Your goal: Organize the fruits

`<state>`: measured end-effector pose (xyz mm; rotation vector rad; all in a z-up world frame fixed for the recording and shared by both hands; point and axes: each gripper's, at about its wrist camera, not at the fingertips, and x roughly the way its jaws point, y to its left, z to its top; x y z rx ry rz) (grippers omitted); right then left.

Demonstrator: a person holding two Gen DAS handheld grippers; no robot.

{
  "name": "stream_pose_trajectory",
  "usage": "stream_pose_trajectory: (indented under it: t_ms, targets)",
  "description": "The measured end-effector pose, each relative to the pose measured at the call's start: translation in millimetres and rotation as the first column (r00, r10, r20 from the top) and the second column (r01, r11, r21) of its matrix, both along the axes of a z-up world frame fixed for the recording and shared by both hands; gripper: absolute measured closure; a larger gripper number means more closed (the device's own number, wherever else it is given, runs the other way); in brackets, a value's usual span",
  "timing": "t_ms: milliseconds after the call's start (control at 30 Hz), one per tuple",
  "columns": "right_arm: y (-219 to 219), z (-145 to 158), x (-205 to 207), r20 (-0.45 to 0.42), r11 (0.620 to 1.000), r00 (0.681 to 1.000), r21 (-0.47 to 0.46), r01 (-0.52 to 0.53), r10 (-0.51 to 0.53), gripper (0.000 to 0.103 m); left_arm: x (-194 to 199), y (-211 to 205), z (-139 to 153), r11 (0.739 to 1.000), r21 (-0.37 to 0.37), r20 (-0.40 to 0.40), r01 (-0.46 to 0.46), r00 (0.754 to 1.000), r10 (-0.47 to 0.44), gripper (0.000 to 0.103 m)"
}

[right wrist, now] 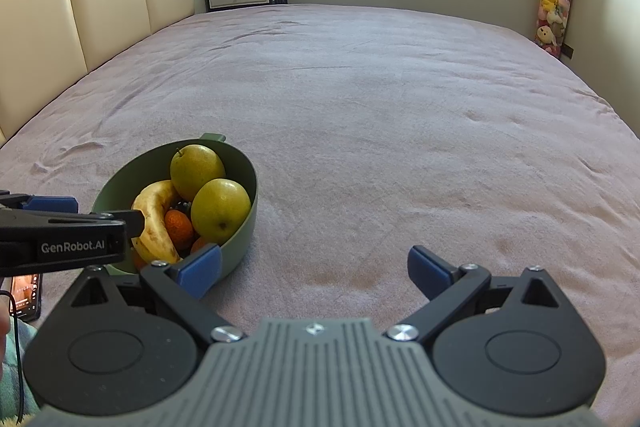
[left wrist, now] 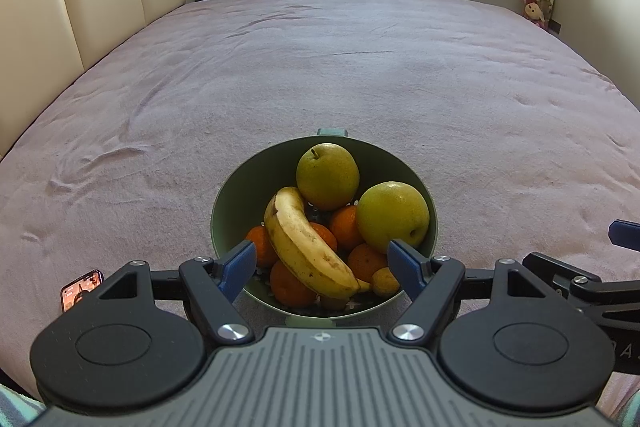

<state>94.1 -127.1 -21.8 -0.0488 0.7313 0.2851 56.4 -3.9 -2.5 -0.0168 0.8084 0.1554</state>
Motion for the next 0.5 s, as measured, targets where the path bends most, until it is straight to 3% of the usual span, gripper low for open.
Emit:
stream_pose_trajectory:
  t_ms: [500]
  targets:
    - [-0.7,-4.4,2.6,-0.009,1.0,1.0,-0.001,-0.001,0.001,0.006,-1.4,0.9,0.3,1.0,-0.002,0.01,-0.004,1.0,0.004,0.015]
